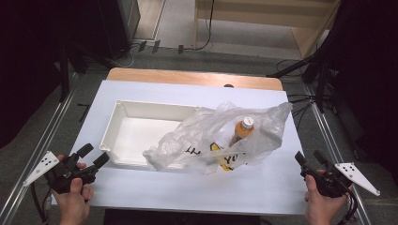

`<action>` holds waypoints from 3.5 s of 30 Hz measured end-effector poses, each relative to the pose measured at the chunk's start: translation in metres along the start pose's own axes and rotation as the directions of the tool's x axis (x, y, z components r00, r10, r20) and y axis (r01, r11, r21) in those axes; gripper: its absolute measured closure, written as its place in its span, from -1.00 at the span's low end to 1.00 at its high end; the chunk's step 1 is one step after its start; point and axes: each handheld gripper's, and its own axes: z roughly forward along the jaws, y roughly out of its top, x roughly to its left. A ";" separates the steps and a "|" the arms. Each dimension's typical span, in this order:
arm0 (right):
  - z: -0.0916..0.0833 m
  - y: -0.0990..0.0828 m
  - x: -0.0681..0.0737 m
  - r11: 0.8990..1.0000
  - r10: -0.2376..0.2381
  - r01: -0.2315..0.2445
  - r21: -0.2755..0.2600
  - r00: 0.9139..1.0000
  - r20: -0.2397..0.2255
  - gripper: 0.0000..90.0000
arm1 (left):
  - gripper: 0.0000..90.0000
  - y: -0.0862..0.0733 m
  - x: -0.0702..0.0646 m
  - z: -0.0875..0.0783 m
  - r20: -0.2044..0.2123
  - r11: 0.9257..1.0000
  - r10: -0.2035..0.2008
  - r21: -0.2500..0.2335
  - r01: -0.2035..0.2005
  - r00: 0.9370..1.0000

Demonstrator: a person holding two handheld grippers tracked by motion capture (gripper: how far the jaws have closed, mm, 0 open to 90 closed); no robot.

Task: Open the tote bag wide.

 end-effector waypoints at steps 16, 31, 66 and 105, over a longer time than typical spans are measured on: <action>0.001 0.019 0.072 0.990 -0.137 0.127 -0.058 0.968 -0.213 -0.58 | -0.67 -0.001 -0.023 0.009 0.039 0.999 0.044 0.011 -0.045 0.998; 0.029 0.024 0.103 0.992 -0.122 0.120 -0.027 0.959 -0.254 -0.08 | -0.68 0.002 -0.048 0.017 0.083 0.994 0.111 0.010 -0.112 0.990; 0.060 0.027 0.094 0.990 -0.137 0.142 0.008 0.971 -0.198 0.98 | -0.65 -0.001 -0.147 0.095 0.303 0.957 0.241 0.086 -0.278 0.922; 0.084 -0.014 0.055 0.984 -0.034 0.049 0.170 0.995 -0.091 0.97 | 1.00 -0.013 -0.168 0.137 0.294 0.912 0.236 0.263 -0.315 0.926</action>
